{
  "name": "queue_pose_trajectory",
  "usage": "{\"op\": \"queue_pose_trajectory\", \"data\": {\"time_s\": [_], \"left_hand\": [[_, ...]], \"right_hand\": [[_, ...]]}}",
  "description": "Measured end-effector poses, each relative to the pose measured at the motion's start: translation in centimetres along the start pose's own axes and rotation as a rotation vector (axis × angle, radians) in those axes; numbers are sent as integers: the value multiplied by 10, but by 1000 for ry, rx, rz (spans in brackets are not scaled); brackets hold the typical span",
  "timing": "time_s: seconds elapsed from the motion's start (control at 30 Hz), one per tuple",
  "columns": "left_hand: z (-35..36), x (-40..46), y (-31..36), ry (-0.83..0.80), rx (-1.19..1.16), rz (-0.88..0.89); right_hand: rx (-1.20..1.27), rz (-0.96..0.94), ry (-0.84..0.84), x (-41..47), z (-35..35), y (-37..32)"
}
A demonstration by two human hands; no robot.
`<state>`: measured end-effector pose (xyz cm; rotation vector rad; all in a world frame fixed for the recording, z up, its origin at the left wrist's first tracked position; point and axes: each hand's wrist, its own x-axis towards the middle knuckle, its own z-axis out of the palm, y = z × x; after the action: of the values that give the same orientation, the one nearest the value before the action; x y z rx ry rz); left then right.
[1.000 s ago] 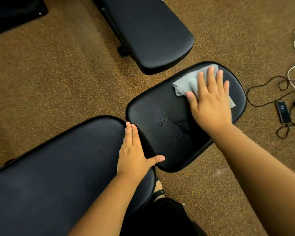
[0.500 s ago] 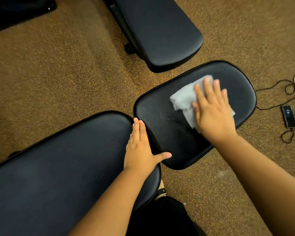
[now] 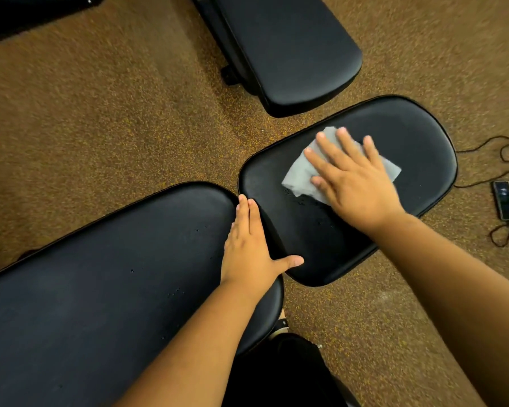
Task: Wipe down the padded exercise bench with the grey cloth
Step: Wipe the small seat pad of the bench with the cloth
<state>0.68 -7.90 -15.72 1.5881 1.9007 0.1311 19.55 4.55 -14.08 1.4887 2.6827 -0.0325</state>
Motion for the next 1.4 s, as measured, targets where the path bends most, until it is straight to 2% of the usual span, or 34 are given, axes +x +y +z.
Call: {"op": "queue_pose_trajectory", "data": {"time_s": [0.1, 0.2, 0.27, 0.37, 0.5, 0.57, 0.7, 0.77, 0.83, 1.0, 1.1, 1.17, 1.27, 1.4], "left_hand": [[1, 0, -1, 0, -6, 0], [3, 1, -1, 14, -15, 4], [4, 1, -2, 19, -11, 3], [3, 0, -1, 20, -11, 7], [1, -1, 1, 13, -19, 1], [1, -1, 1, 4, -30, -5], [0, -1, 1, 6, -37, -6], [1, -1, 1, 10, -37, -6], [1, -1, 1, 15, -32, -3], [4, -9, 3, 37, 20, -36], [12, -23, 5, 40, 121, -30], [18, -33, 5, 24, 172, -8], [23, -40, 4, 52, 201, 15], [23, -39, 1, 69, 163, 17]], "right_hand": [[44, 180, 51, 10, -5, 15], [76, 316, 98, 22, -3, -5], [65, 250, 81, 26, 1, -27], [38, 50, 15, 19, 13, -55], [43, -76, -18, 10, 17, -48], [64, -3, 13, 12, 11, -28], [128, 337, 110, 23, -7, 10], [128, 430, 120, 35, -9, 6], [103, 363, 99, 47, -5, -13], [51, -46, -10, 36, 21, -72], [52, -209, -44, 8, 27, -75], [41, -255, -39, -6, 24, -57], [50, -127, 24, -8, 11, -17], [139, 221, 94, 10, -3, 7]]}}
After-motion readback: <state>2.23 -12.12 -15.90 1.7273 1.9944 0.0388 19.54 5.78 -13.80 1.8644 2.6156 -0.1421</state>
